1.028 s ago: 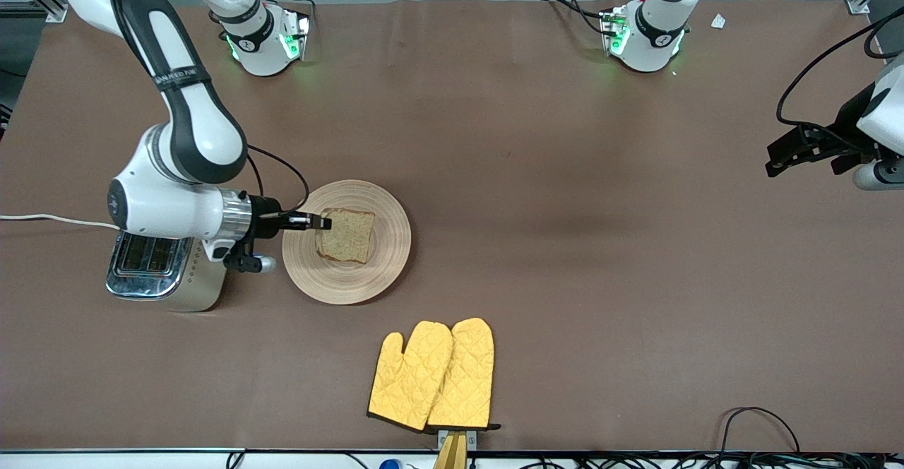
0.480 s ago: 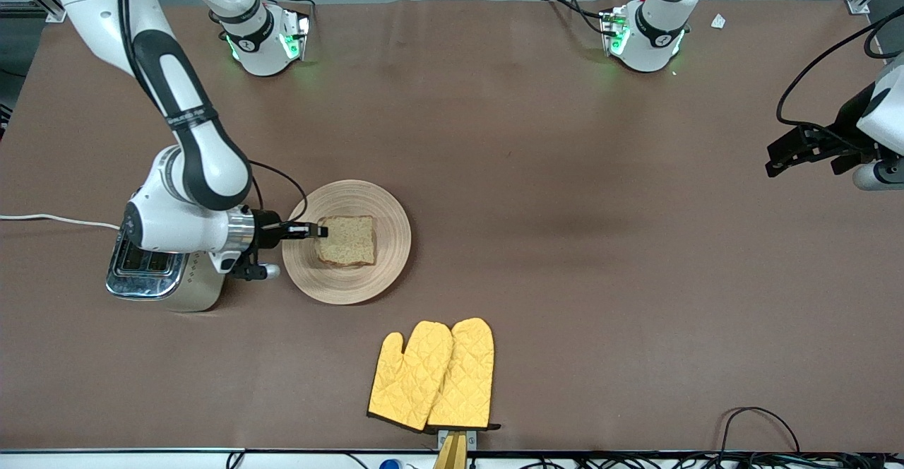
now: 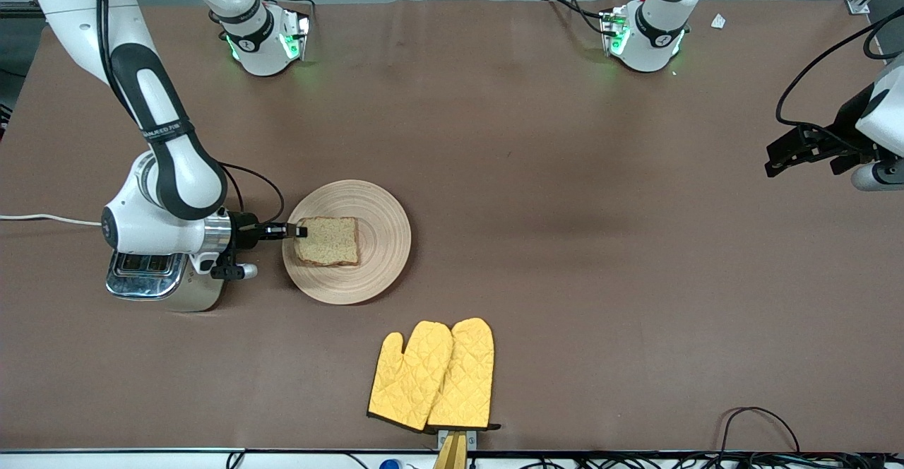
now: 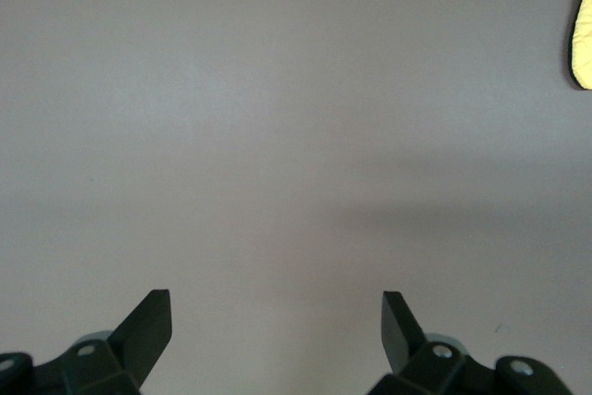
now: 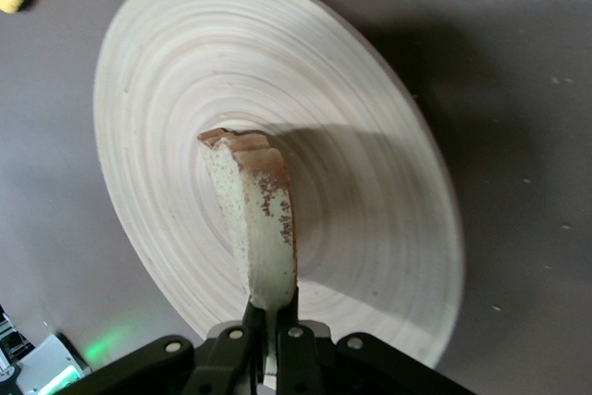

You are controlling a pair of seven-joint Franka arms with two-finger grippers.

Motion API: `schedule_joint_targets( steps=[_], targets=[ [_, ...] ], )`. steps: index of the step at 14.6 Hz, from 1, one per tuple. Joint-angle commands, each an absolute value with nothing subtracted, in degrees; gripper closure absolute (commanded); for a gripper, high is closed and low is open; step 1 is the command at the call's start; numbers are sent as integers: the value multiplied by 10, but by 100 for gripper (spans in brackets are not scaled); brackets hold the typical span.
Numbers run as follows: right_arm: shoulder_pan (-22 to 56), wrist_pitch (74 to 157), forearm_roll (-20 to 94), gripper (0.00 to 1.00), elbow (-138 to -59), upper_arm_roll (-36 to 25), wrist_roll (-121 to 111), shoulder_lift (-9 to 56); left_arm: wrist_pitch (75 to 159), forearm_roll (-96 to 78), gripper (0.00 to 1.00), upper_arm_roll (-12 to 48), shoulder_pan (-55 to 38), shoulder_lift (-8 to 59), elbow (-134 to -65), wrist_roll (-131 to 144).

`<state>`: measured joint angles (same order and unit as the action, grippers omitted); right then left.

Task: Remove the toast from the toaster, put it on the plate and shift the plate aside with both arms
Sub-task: 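Release the toast onto the plate and withdraw the right gripper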

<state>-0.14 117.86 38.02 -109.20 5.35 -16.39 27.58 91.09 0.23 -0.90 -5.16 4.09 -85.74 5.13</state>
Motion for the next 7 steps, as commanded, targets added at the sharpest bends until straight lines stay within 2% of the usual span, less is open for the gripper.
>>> schedule_joint_targets(
  steps=[1,2,3,4,5,6,7],
  targets=[
    [-19,1177,341,96,-1107,59,-170,265,899,-26,0,-6,-50,49,-860,47],
    [-23,1176,338,89,-1107,59,-169,265,894,-42,0,-6,-50,53,-862,46],
    [-25,1171,338,62,-1106,59,-168,265,891,-63,0,-6,-53,63,-864,45],
    [-31,1169,338,27,-1106,59,-168,265,891,-81,0,-5,-55,69,-869,47],
    [-36,1168,337,7,-1106,59,-168,265,892,-94,0,-4,-57,79,-869,47],
    [-38,1163,337,0,-1105,59,-169,265,893,-105,0,-2,-61,85,-869,52],
    [-39,1159,336,0,-1103,58,-168,263,894,-110,0,-1,-62,90,-868,54]
  ],
)
